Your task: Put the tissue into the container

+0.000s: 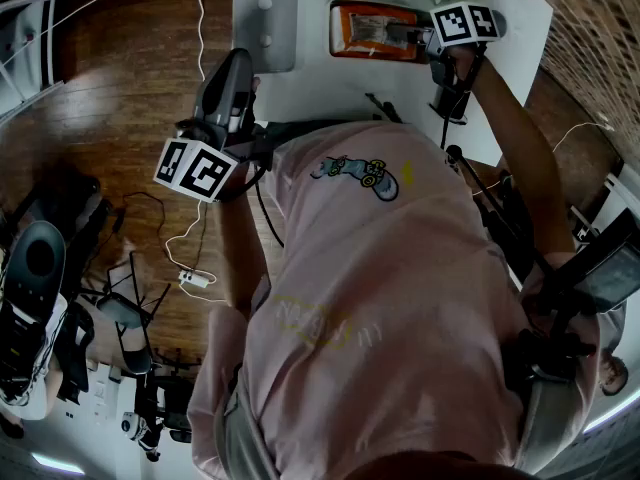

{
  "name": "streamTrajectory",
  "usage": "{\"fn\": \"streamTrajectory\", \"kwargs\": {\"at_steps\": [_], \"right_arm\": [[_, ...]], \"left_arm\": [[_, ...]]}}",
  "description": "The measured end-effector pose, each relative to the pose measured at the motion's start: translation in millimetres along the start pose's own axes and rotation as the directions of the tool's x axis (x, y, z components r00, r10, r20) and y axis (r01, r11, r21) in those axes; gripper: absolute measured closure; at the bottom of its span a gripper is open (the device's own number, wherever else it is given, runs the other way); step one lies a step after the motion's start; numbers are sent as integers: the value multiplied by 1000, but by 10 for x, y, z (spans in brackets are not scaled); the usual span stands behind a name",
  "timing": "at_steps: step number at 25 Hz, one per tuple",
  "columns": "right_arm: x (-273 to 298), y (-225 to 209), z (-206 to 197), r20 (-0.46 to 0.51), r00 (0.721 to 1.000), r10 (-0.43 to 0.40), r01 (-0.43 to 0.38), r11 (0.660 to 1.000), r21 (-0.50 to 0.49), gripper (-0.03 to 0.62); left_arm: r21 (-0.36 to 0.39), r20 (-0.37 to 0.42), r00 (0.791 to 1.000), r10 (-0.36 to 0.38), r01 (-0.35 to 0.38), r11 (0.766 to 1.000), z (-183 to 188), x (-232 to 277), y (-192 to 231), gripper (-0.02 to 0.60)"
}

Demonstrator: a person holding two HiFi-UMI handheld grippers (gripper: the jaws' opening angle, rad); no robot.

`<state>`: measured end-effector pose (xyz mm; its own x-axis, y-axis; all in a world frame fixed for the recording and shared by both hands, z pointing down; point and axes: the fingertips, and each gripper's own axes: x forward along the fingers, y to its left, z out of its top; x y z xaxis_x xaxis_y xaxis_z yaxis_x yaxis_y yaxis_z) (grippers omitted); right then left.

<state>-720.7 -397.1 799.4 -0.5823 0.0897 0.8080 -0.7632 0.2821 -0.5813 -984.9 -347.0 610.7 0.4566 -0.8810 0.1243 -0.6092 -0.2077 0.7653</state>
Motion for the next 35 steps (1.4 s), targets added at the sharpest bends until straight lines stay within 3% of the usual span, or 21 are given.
{"fn": "streamTrajectory", "kwargs": {"at_steps": [4,7,9,11,13,15,16,18,20,21,22,23,24,25,27,28,29,30,31,33,35], "right_arm": [[-153,87,-47,72,995,62,-64,998,26,408],[-468,272,-52,186,969,162,-174,983,50,408],[-778,414,-44,287,930,228,-254,965,57,408],[-1183,634,8,421,846,327,-378,925,41,408],[-1751,854,107,580,690,433,-511,859,-33,408],[-2413,1004,183,726,474,498,-601,786,-147,408],[-2748,1055,189,788,343,511,-625,750,-214,408],[-3388,1106,115,868,42,494,-640,681,-356,408],[-3928,1062,-45,868,-255,427,-638,600,-482,408],[-4135,999,-142,844,-377,381,-640,552,-535,408],[-4296,937,-232,814,-473,338,-640,503,-581,408],[-4418,909,-304,781,-541,311,-633,461,-622,408],[-4515,928,-355,751,-587,304,-618,432,-657,408],[-4592,982,-382,727,-611,314,-599,418,-683,408],[-4664,1119,-358,713,-601,362,-569,433,-699,408],[-4643,1179,-315,724,-565,395,-559,463,-688,408],[-4578,1234,-254,749,-504,430,-549,510,-662,408],[-4471,1290,-174,785,-413,461,-533,577,-619,408],[-4330,1344,-82,826,-295,481,-502,657,-562,408],[-3964,1385,96,885,-4,466,-350,828,-438,408],[-3575,1207,224,900,280,334,-95,943,-320,408]], "left_arm": [[4,12,1000,-3,3,1000,43,-29,-4,577],[5,15,1000,-12,12,1000,33,-54,-74,577],[13,10,1000,-23,23,1000,17,-57,-150,577],[25,8,999,-38,37,999,18,-48,-230,577],[35,12,998,-55,55,998,34,-34,-322,577],[40,19,997,-72,72,997,49,-21,-406,577],[42,23,997,-80,79,996,55,-16,-441,577],[44,30,995,-94,93,995,66,-8,-518,577],[50,37,993,-110,108,993,67,-3,-626,577],[56,40,992,-118,116,992,66,-1,-687,577],[62,42,991,-127,125,990,69,2,-746,577],[68,44,990,-137,134,989,79,5,-803,577],[73,46,988,-146,143,987,96,8,-854,577],[76,47,987,-154,150,986,116,11,-897,577],[82,48,986,-161,157,984,140,30,-951,577],[85,47,986,-160,156,984,139,40,-962,577],[89,45,987,-157,153,984,131,44,-966,577],[94,44,987,-153,148,984,123,38,-969,577],[100,42,988,-148,143,985,120,24,-973,577],[115,40,989,-139,134,984,122,-1,-981,577],[135,36,991,-125,119,984,108,-4,-960,577]]}}
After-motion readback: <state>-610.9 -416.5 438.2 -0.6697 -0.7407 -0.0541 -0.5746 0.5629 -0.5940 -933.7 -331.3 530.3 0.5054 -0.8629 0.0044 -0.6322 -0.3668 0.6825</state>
